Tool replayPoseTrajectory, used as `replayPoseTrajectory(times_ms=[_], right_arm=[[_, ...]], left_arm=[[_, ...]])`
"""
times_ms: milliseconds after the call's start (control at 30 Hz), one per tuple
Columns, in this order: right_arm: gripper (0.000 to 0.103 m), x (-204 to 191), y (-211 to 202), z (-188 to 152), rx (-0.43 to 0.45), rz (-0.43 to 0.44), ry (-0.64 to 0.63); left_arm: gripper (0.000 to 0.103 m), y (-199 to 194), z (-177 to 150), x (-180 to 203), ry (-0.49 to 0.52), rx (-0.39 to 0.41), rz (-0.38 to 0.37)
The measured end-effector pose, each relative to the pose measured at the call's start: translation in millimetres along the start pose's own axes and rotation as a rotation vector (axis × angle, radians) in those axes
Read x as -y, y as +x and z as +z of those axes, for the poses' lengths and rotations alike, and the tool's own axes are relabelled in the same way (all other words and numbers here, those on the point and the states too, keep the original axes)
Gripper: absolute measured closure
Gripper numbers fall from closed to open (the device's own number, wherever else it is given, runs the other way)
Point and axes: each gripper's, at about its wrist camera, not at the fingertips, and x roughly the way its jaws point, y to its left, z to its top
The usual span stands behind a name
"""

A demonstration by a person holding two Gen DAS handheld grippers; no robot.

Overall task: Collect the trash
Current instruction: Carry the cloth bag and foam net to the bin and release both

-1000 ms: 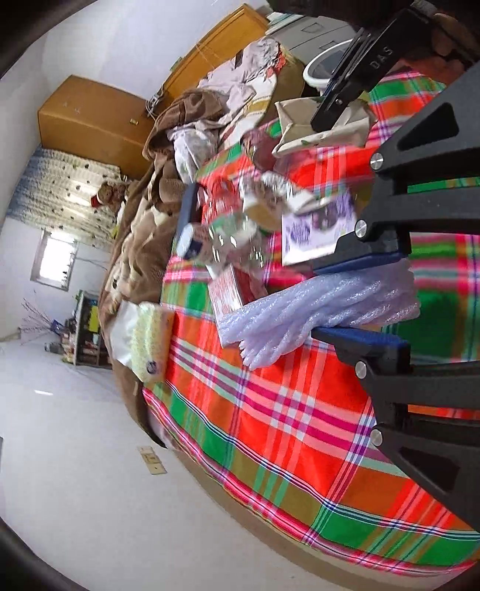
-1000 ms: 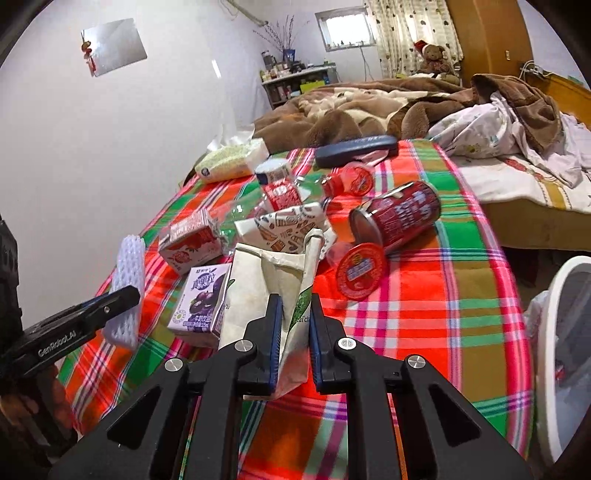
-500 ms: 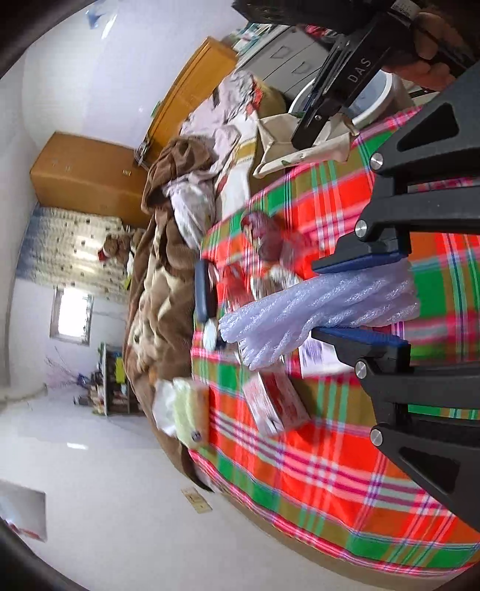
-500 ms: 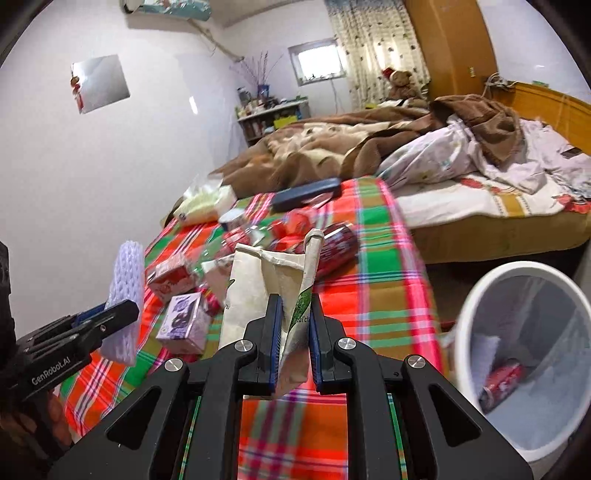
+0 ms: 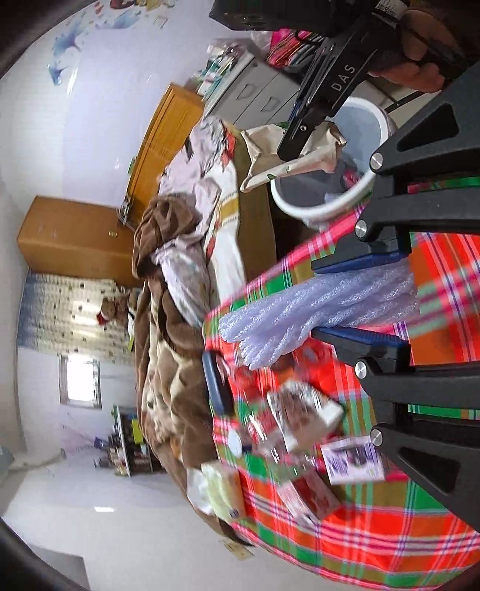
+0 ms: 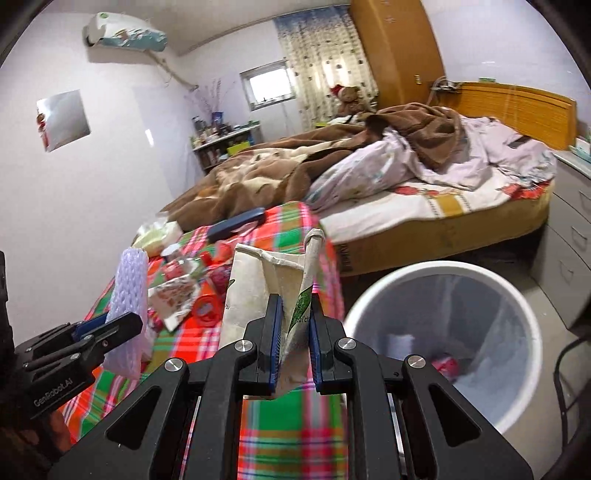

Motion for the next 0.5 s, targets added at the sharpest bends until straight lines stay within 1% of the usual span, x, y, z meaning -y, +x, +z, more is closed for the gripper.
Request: replayPoseTrajectory(times_ms=[167, 267, 500], right_arm=[[0.089, 22.6, -5.7, 0.4, 0.012, -0.042, 0.03], [0.089, 35.7, -6.7, -0.3, 0.014, -0.083, 0.039], [0.089, 69.7, -4.6, -4.2, -0.011, -0.167, 0.075]], left_arm=[[0.074, 12.1, 3.8, 29.5, 0.044, -0.011, -0.042], [0.074, 21.0, 5.5, 46.8, 0.067, -0.022, -0.068], [0.074, 50.3, 7.2, 85.0, 0.121, -0.066, -0.146]])
